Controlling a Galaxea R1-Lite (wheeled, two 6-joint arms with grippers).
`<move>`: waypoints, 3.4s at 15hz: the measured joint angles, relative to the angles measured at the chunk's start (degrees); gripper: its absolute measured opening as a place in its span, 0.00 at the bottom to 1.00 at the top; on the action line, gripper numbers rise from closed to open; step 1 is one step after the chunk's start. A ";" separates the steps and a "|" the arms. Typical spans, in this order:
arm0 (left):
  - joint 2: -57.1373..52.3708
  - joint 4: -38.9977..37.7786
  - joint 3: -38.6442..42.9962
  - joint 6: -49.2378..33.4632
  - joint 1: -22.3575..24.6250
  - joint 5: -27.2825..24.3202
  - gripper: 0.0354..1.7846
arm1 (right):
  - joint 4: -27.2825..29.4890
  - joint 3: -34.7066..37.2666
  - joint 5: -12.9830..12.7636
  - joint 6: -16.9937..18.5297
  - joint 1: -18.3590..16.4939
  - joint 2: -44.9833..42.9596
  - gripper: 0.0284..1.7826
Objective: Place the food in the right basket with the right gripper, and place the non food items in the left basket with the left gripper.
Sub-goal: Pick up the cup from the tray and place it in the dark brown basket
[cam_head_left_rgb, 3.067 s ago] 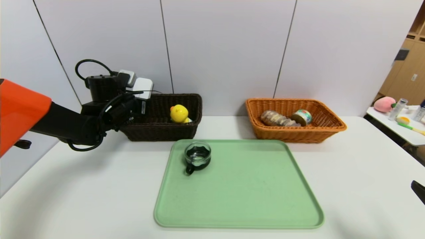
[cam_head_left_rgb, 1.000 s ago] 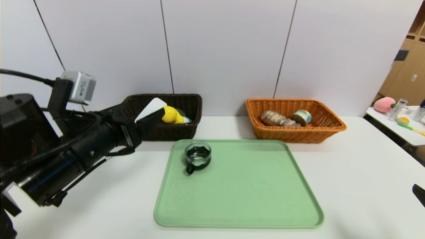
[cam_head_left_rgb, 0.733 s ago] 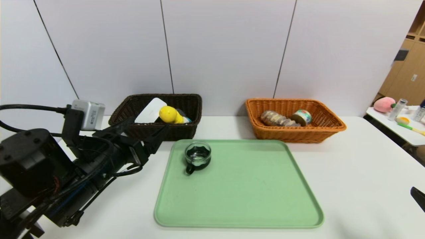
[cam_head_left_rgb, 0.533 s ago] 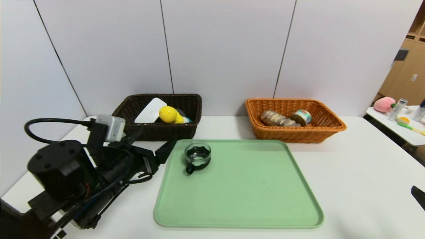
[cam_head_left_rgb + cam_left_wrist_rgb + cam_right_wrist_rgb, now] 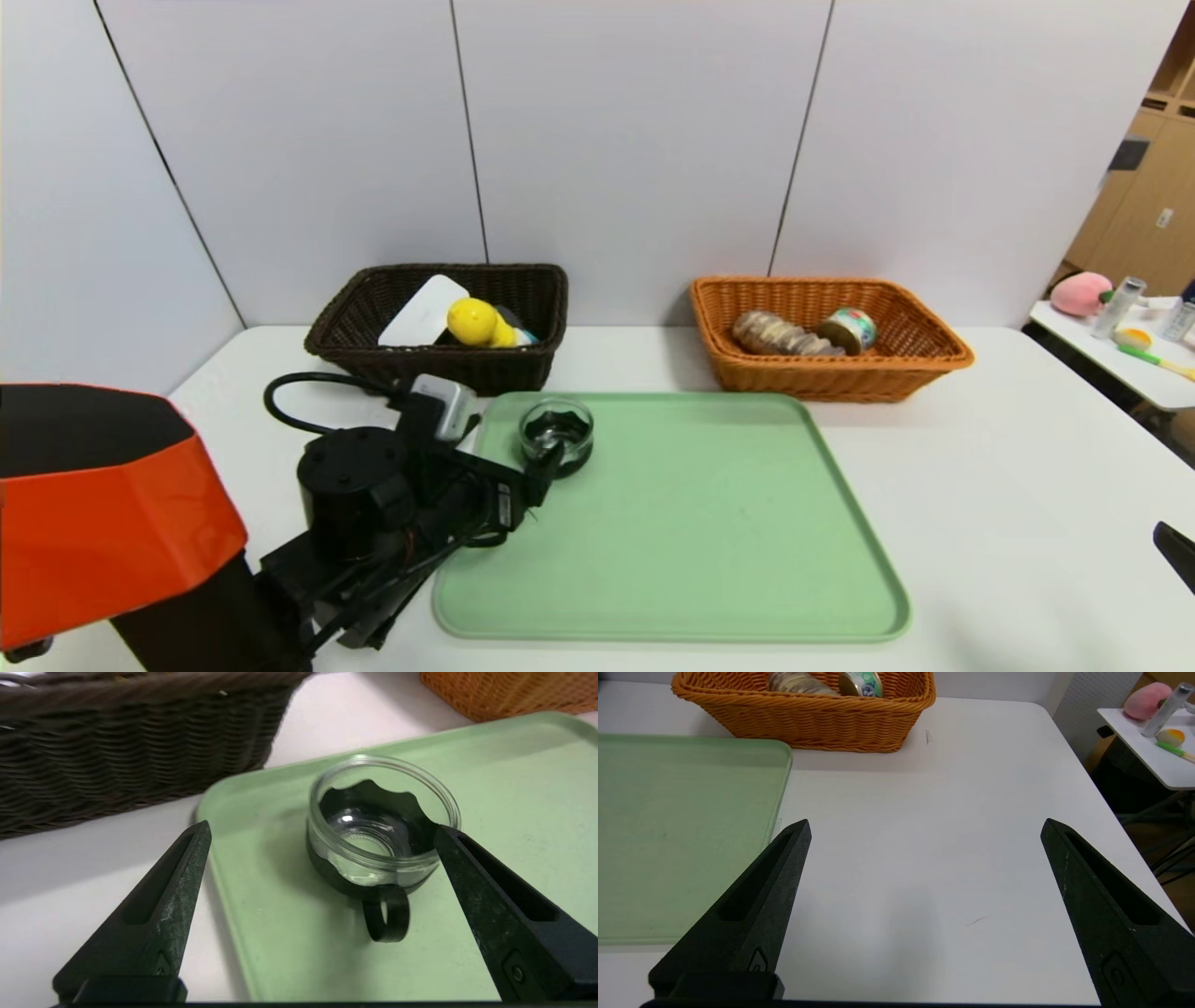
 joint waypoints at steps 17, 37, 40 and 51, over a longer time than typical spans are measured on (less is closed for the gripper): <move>2.50 0.00 -4.83 -0.05 -2.13 2.71 0.94 | 0.11 1.40 0.50 0.05 0.00 -0.21 0.95; 1.21 0.02 -3.97 -2.63 -7.84 2.76 0.94 | 0.11 1.56 0.52 0.02 0.00 -1.34 0.95; 3.94 0.00 -7.01 -2.32 -7.69 2.77 0.94 | 0.11 1.62 0.45 0.00 0.00 -1.34 0.95; 9.12 0.02 -10.34 -1.97 -4.58 2.76 0.94 | 0.48 2.69 0.56 0.28 0.00 -1.40 0.95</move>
